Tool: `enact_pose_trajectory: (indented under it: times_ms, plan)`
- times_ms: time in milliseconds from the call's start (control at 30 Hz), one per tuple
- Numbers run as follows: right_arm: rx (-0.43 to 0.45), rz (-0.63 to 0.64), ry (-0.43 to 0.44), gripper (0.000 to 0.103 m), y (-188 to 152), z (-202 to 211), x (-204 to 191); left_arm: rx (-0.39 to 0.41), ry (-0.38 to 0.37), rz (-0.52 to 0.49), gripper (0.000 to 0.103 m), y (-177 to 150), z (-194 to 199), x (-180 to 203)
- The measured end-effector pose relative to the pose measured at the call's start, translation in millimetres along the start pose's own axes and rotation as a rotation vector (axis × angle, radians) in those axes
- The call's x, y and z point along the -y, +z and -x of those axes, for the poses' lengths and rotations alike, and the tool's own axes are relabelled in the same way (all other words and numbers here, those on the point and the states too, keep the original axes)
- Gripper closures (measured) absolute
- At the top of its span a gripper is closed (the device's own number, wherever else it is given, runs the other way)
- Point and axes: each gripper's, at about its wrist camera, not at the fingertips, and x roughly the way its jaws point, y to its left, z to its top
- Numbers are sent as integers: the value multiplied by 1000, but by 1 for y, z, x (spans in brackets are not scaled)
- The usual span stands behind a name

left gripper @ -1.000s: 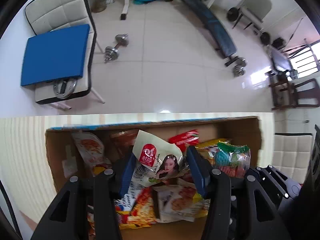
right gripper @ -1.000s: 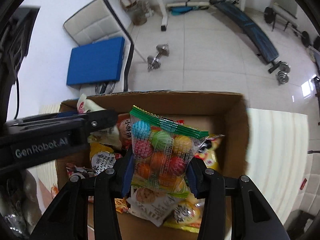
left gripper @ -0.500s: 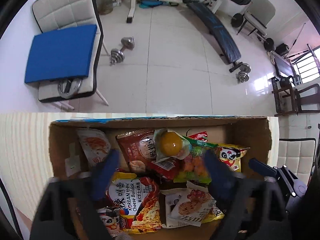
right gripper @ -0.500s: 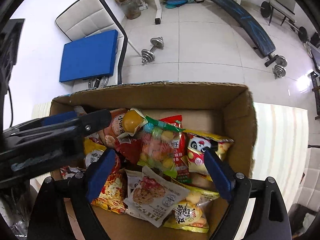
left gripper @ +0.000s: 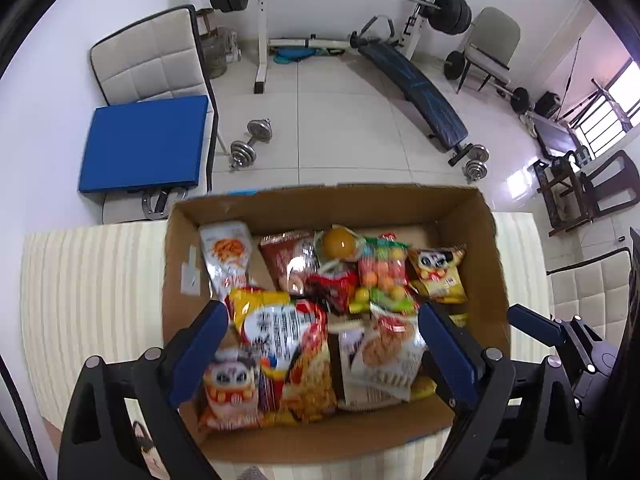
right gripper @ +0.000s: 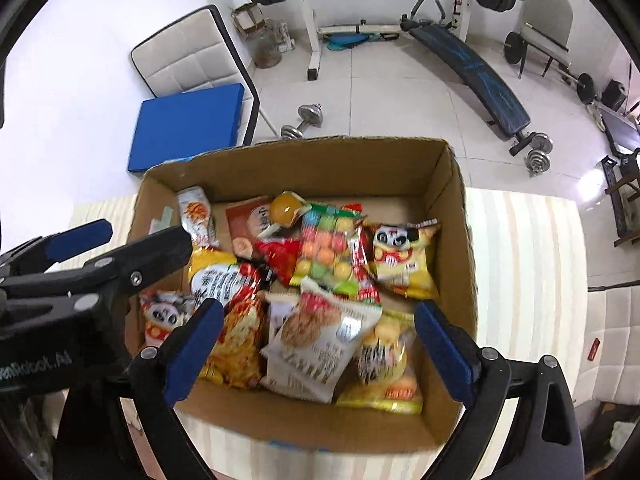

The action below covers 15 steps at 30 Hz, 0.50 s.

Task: Organize snacks
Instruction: 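Carry the white candy packet and candy bag into the box and release both, then swing the left tool to the table and grasp the red panda snack packet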

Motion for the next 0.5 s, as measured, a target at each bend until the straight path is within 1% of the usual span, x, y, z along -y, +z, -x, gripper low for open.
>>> enact_pose_trajectory:
  times_ms: [133, 300, 400, 467, 500]
  plan:
    - [43, -12, -23, 5, -23, 23, -7, 37, 3, 13, 6, -25, 22, -5]
    - [99, -39, -14, 5, -57, 52, -15, 107, 27, 32, 6, -60, 55, -15]
    - [123, -69, 30, 5, -78, 63, -17, 136, 65, 44, 5, -84, 68, -24]
    - [121, -73, 31, 5, -90, 63, -21, 153, 94, 67, 5, -105, 75, -35]
    - [111, -74, 33, 5, -97, 60, -23, 148, 107, 89, 5, -112, 77, -41]
